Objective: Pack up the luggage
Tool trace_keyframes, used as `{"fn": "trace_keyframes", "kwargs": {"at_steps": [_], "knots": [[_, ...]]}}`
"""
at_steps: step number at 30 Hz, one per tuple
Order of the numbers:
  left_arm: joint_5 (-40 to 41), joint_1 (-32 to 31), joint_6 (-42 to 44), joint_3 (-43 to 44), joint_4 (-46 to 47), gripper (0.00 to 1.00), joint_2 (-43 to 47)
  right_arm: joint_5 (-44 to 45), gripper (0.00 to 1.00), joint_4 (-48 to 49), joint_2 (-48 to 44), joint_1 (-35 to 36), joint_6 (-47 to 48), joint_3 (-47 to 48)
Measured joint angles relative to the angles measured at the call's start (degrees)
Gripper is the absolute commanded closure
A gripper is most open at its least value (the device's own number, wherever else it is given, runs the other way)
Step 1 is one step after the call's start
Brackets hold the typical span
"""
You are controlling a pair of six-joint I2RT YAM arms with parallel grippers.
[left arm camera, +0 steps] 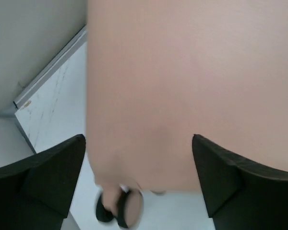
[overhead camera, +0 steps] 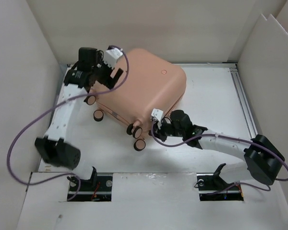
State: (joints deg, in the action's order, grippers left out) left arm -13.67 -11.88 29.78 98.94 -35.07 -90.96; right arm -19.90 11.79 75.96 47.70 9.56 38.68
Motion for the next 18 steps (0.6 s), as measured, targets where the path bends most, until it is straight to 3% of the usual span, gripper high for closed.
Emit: {"fn": "trace_keyframes", "kwargs": {"at_steps": [1, 4, 7, 11, 18], "knots": [[-0.8, -0.8, 1.7, -1.6, -2.4, 0.01, 3.9, -0.6, 1.0, 0.8, 1.4, 0.0, -0.9, 0.8], [-2.7, -6.8, 8.5, -8.0, -8.4, 0.01, 15.8, -2.6, 1.0, 4.3, 5.6, -0.3, -4.0, 2.8], [-4.3, -13.7, 12.0, -14.7, -15.7, 0.01, 21.8, -3.4, 1.0, 6.7, 8.2, -0.4, -6.4, 4.0], [-7.6, -16.2, 12.9, -20.0, -22.3, 0.01, 20.6, -3.5, 1.0, 8.7, 10.1, -0.4, -9.0, 4.8], [-11.6, -16.1, 11.1, -24.4, -23.0, 0.01, 16.8, -3.0, 1.0, 9.7, 10.7, -0.4, -12.0, 4.9]]}}
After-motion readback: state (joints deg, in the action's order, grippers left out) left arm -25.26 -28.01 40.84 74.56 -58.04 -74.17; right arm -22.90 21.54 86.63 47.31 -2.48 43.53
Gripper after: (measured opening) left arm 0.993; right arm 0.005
